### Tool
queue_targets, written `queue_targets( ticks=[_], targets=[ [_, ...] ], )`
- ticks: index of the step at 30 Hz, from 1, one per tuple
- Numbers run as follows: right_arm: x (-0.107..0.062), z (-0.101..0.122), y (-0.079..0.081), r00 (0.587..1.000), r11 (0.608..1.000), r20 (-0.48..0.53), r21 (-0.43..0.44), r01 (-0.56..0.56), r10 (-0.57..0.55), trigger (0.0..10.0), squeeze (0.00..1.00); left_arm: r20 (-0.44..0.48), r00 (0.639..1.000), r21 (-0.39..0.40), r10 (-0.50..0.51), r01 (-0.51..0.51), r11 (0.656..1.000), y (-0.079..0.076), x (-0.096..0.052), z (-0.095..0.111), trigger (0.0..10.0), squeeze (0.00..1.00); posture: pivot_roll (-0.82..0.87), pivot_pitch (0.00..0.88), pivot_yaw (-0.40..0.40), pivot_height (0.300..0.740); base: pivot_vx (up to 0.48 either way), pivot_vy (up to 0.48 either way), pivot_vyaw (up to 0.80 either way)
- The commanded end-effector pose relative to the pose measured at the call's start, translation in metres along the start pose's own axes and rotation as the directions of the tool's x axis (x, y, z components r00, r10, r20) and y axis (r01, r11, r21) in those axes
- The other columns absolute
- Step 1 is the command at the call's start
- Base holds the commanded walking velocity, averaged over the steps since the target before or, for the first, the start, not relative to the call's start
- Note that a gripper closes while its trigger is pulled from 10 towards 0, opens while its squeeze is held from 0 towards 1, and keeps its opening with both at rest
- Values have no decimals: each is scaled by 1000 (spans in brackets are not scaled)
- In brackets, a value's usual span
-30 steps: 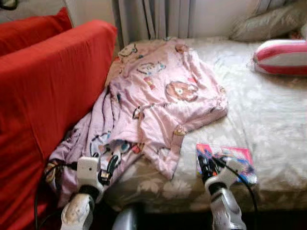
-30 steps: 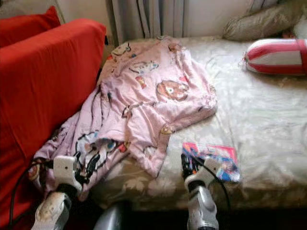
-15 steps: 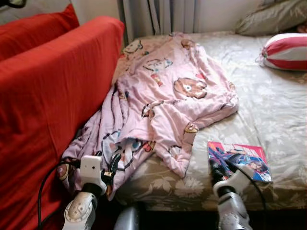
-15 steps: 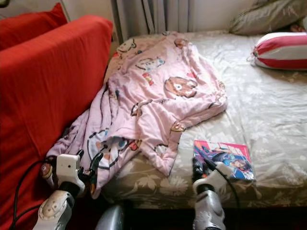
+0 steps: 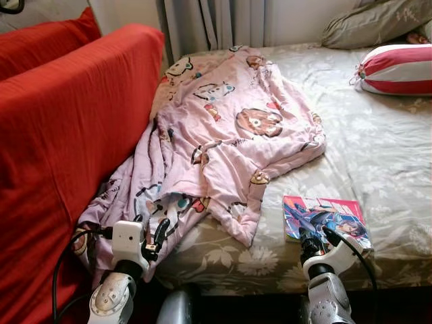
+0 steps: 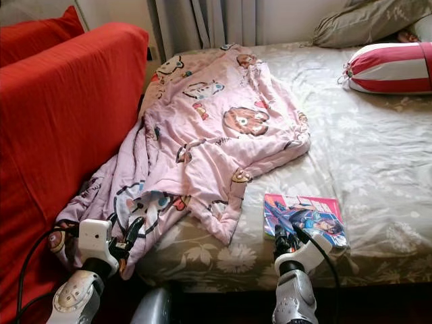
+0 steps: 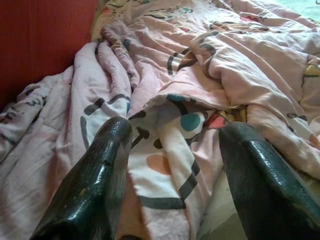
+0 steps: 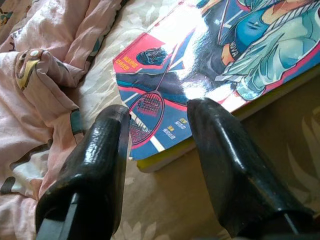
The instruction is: Clean up the room
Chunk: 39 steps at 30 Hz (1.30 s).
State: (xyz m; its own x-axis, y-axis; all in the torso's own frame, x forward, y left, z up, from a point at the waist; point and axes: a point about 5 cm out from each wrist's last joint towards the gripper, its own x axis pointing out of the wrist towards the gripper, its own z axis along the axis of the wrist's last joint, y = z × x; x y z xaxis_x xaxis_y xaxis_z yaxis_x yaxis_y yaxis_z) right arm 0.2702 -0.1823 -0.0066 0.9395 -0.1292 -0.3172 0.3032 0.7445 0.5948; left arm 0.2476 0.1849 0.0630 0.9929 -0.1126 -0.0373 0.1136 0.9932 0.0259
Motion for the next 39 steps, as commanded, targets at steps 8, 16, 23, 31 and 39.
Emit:
queue_targets(
  ticks=[8,16,23,31,39],
  targets=[
    [-1,-4,1,1000,1000,-17,12,6,-6,10000,0,-1,1000,13,2,-2,1000,3,-1,1,10000,0,106,0,89,570,0,0,0],
    [-1,3,-19,996,989,7,115,90,-92,10000,0,-7,1000,28,-3,3,1000,6,-3,2,10000,0,139,0,125,570,0,0,0],
    [-1,16,-38,985,960,48,238,149,-165,10000,0,-13,1000,48,-15,16,999,10,-4,4,10000,0,132,0,124,570,0,0,0],
    [1,17,-35,988,963,57,239,124,-141,10000,0,-11,1000,46,-17,17,999,9,-4,5,10000,0,131,0,122,570,0,0,0],
    [3,18,-36,985,941,45,304,148,-169,10000,0,-11,1000,54,-14,15,998,13,-7,7,10000,0,151,0,130,570,0,0,0]
  ],
)
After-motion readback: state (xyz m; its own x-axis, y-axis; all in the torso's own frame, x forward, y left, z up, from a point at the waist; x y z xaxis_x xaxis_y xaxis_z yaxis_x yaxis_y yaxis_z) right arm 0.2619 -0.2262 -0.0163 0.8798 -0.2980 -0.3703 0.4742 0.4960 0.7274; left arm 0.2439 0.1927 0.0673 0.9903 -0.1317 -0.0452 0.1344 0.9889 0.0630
